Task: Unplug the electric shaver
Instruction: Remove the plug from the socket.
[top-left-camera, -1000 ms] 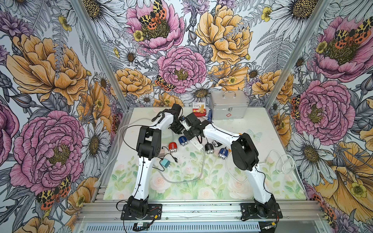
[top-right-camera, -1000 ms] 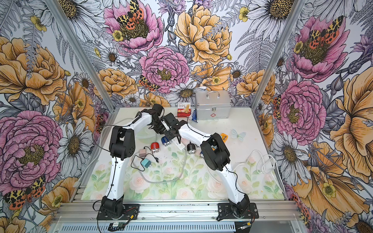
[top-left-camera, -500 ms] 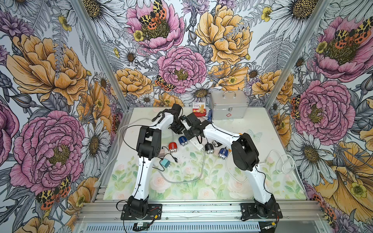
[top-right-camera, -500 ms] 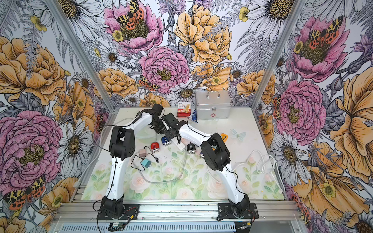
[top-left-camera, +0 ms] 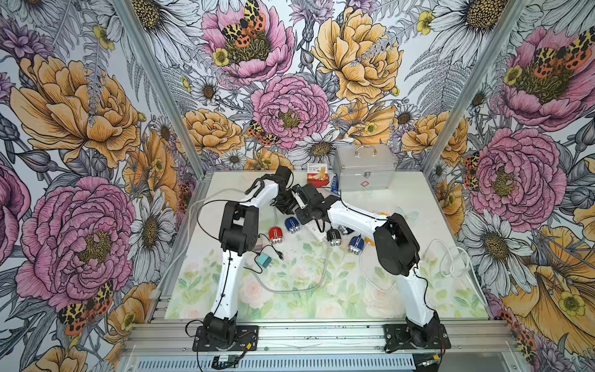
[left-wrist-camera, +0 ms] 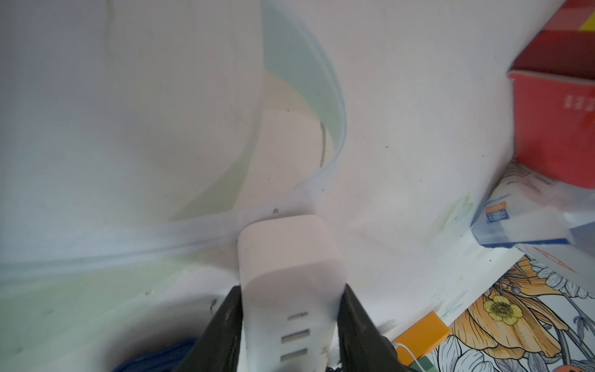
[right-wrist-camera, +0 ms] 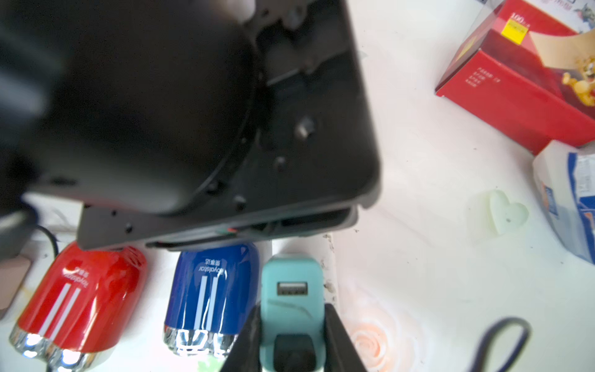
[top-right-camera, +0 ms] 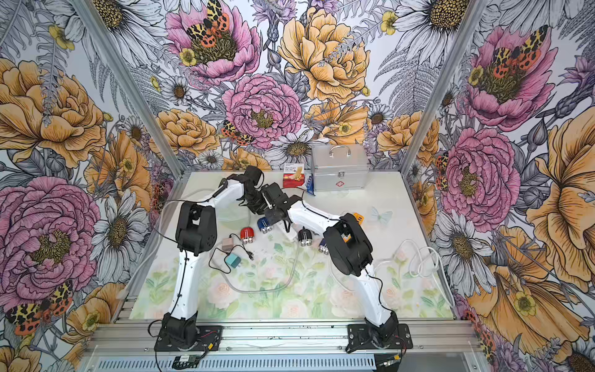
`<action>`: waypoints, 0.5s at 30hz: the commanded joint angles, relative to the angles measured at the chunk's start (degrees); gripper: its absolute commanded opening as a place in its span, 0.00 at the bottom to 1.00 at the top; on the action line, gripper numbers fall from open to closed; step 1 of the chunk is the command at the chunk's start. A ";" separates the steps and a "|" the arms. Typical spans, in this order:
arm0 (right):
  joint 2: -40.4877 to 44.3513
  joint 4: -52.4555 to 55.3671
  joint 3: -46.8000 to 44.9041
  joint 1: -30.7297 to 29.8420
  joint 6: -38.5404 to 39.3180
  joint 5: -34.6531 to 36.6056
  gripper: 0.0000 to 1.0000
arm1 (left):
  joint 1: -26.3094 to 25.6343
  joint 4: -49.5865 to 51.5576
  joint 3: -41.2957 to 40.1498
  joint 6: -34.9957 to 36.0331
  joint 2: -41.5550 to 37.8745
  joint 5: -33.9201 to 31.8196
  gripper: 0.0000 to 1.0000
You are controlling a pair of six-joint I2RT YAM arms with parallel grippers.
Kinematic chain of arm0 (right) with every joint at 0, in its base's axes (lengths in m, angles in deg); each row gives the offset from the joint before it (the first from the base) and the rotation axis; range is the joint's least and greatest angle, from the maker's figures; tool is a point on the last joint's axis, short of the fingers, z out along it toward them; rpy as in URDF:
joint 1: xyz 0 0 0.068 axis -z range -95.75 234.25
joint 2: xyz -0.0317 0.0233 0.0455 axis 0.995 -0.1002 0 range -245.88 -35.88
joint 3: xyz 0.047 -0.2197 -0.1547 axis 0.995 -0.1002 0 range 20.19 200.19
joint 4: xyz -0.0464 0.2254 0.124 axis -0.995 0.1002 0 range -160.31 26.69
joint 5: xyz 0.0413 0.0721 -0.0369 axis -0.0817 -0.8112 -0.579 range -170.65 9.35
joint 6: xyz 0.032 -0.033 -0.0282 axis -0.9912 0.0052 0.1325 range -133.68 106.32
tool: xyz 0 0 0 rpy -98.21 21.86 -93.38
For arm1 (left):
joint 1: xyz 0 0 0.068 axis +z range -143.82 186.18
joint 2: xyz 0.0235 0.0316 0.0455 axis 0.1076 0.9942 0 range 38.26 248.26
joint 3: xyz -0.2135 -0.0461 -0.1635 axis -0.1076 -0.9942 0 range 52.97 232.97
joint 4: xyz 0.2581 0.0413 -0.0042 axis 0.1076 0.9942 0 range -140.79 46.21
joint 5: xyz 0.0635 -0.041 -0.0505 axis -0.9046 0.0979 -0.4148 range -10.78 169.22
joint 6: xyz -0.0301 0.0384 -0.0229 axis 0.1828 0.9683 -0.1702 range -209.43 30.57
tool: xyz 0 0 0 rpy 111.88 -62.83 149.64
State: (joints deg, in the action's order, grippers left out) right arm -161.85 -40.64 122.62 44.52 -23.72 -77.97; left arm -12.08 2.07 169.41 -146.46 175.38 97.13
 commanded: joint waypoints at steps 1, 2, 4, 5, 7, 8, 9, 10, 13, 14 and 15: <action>5.12 -6.02 0.38 -0.16 -3.03 -3.33 0.10 | -0.25 1.28 -0.01 -1.06 3.68 -0.53 0.25; 5.17 -6.03 0.23 -0.77 -1.67 -1.53 0.10 | -0.39 1.28 -0.10 -1.06 3.71 -0.51 0.25; 5.19 -6.15 -0.42 -2.73 3.14 4.66 0.10 | -0.46 1.28 -0.18 -1.15 3.77 -0.56 0.25; 4.90 -6.36 -0.61 -3.50 5.30 7.76 0.10 | -0.37 1.26 -0.17 -1.19 3.77 -0.44 0.25; 4.04 -6.41 -0.55 -4.54 8.28 13.93 0.09 | -0.51 1.28 -0.06 -1.30 3.91 -0.28 0.25; 3.96 -6.63 -0.65 -4.75 9.07 16.04 0.09 | -0.51 1.24 -0.09 -1.32 3.86 -0.24 0.25; 4.06 -6.83 -0.78 -4.90 9.20 17.44 0.09 | -0.54 1.22 -0.04 -1.32 3.86 -0.36 0.25; 4.38 -7.14 -1.17 -4.78 9.12 18.19 0.09 | -0.43 1.26 -0.02 -1.32 3.86 -0.27 0.25; 5.59 -7.42 -2.15 -3.70 6.39 15.12 0.09 | -0.55 1.24 -0.32 -1.32 3.86 -0.29 0.24; 6.55 -7.42 -2.92 -2.81 4.20 11.51 0.09 | -0.59 1.20 -0.46 -1.24 3.72 -0.31 0.24; 7.22 -7.36 -3.43 -1.28 1.61 5.80 0.10 | -0.64 1.27 -0.67 -1.24 3.60 -0.40 0.24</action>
State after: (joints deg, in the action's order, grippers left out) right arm -161.00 -43.74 119.39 40.74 -17.71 -66.76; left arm -12.35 2.38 169.67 -146.46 175.51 97.81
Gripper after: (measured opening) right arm 0.279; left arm 0.439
